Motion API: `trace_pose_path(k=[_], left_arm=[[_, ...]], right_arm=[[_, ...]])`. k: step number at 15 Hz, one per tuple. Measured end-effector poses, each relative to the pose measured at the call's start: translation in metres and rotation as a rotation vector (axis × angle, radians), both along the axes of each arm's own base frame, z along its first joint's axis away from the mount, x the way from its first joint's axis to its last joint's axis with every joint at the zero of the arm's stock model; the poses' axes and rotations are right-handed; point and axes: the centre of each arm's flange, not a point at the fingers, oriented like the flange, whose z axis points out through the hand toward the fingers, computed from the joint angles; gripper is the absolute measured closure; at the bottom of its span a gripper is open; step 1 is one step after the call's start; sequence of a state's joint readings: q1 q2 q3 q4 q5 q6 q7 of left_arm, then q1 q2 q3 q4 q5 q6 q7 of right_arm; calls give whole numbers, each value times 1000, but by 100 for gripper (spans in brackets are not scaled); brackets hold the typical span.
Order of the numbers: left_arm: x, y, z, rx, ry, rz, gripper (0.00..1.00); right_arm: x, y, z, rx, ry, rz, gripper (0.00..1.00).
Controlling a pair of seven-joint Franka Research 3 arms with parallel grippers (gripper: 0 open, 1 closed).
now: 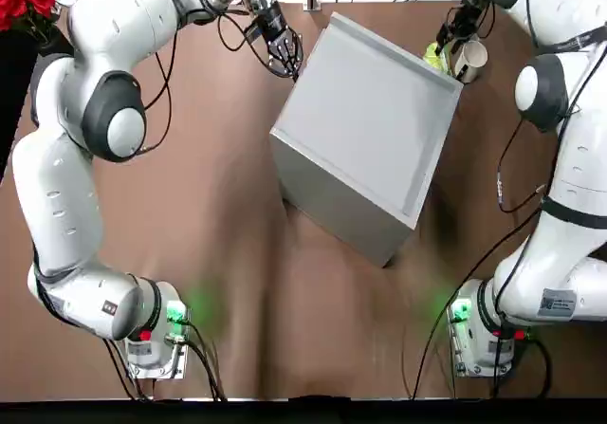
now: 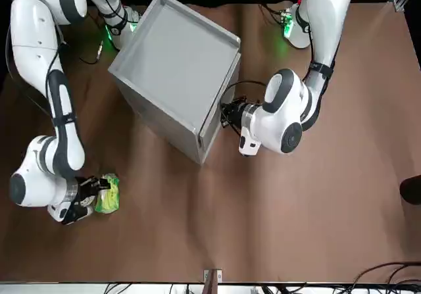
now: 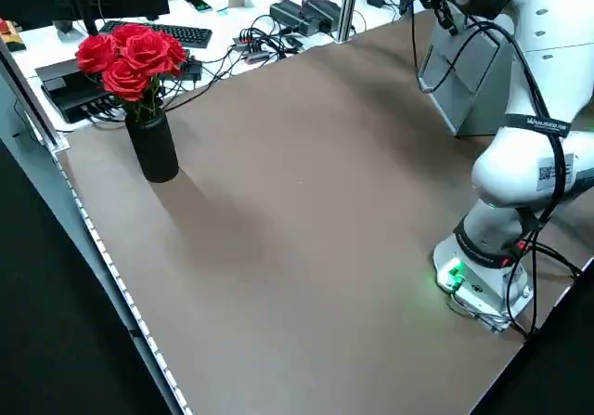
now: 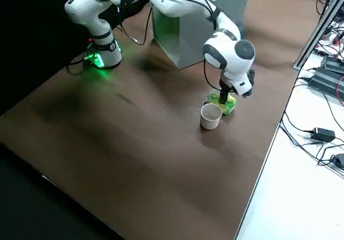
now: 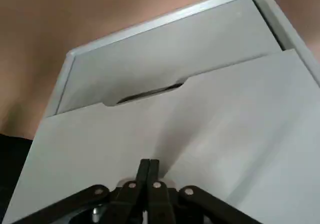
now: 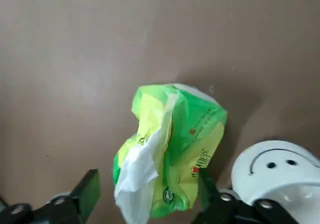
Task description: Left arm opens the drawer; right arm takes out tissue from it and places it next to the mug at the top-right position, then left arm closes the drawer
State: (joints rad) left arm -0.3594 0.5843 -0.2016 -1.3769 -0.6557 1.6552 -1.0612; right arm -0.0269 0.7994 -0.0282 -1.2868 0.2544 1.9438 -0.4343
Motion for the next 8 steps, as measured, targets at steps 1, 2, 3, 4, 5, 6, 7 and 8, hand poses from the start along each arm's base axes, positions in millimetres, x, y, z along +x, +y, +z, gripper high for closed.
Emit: trace_pose_path(k=[1, 2, 3, 4, 5, 6, 7, 8], left_arm=[[-1, -2, 0, 4, 6, 5, 99], [-2, -3, 1, 9, 12, 11, 99], [-2, -4, 2, 12, 17, 14, 99], [-3, -4, 2, 14, 19, 15, 99], [-5, -6, 3, 13, 22, 12, 99], [-5, -7, 4, 12, 24, 10, 99], [-6, -8, 5, 14, 27, 12, 99], [-7, -9, 5, 17, 32, 16, 99]], right_arm=[[1, -1, 16, 0, -14, 1, 8], [0, -2, 36, 3, -12, 5, 0], [-4, -4, 55, 9, 3, 11, 0], [-10, -6, 76, 14, 17, 15, 0], [-23, -15, 117, 20, 48, 21, 0], [-32, -19, 135, 20, 73, 26, 0], [-41, -22, 154, 15, 92, 32, 0], [-49, -24, 174, 7, 99, 33, 0]])
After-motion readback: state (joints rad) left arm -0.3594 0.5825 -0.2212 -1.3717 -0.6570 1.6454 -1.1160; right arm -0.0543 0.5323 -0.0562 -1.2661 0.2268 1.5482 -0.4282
